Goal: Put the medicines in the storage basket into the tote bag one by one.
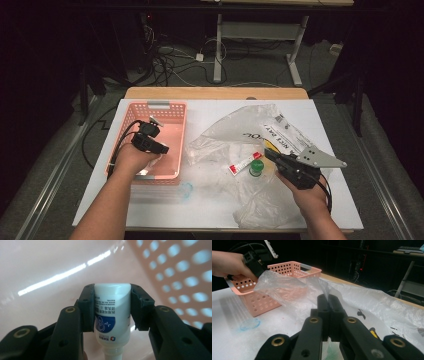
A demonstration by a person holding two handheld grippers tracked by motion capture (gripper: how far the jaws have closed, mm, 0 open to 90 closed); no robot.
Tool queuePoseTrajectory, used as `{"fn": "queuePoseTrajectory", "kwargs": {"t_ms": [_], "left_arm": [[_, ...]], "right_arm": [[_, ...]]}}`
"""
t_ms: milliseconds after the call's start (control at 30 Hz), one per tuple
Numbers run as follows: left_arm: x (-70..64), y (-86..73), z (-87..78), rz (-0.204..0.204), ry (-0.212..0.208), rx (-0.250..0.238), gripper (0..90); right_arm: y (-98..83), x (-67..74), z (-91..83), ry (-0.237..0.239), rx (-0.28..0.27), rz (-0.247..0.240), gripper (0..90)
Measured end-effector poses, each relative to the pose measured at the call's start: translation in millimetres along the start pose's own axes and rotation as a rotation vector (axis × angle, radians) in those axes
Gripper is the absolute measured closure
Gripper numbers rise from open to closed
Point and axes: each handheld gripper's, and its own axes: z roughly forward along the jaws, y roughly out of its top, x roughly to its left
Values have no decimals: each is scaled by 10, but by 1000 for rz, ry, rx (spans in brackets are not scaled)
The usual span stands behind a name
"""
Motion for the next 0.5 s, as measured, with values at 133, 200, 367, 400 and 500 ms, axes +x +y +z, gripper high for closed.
{"fn": "queuePoseTrajectory", "kwargs": {"t_ms": [133, 200, 367, 400, 500], "left_arm": [[-37, -61, -178, 4, -38, -120, 583], [-65, -103, -246, 9, -61, -172, 583], [-163, -220, -358, 32, -61, -266, 583], [-181, -248, -375, 33, -58, -284, 583], [-243, -339, -415, 46, -68, -343, 583]], "right_arm": [[0, -2, -1, -1, -2, -1, 900], [3, 1, 0, 0, -3, -5, 900], [11, 6, -1, -3, -4, -4, 900], [9, 7, -3, -4, -3, -5, 900], [4, 10, -3, -4, -2, -4, 900]]}}
